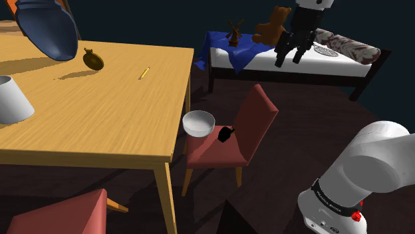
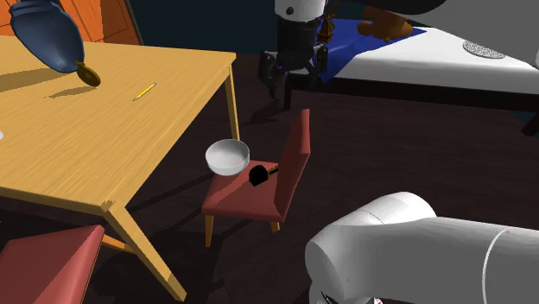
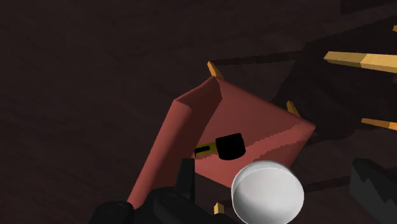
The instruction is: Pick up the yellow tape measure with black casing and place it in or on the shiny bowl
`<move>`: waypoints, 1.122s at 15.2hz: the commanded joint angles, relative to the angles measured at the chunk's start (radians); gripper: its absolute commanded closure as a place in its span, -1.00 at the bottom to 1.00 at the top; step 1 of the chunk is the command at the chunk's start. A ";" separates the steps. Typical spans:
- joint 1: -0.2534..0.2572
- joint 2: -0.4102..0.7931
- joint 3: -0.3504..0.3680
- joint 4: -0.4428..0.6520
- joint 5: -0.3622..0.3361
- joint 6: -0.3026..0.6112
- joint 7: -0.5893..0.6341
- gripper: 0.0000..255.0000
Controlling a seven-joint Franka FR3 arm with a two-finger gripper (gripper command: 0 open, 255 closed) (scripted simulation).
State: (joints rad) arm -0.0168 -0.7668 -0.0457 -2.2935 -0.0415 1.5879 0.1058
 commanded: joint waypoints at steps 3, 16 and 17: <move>-0.012 0.014 0.023 -0.054 0.008 0.069 0.062 -1.00; -0.099 0.288 0.171 -0.252 0.021 0.540 0.472 -1.00; -0.107 0.322 0.182 -0.256 0.017 0.575 0.506 -1.00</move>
State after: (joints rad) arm -0.1138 -0.4822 0.1268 -2.5465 -0.0196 2.1222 0.5774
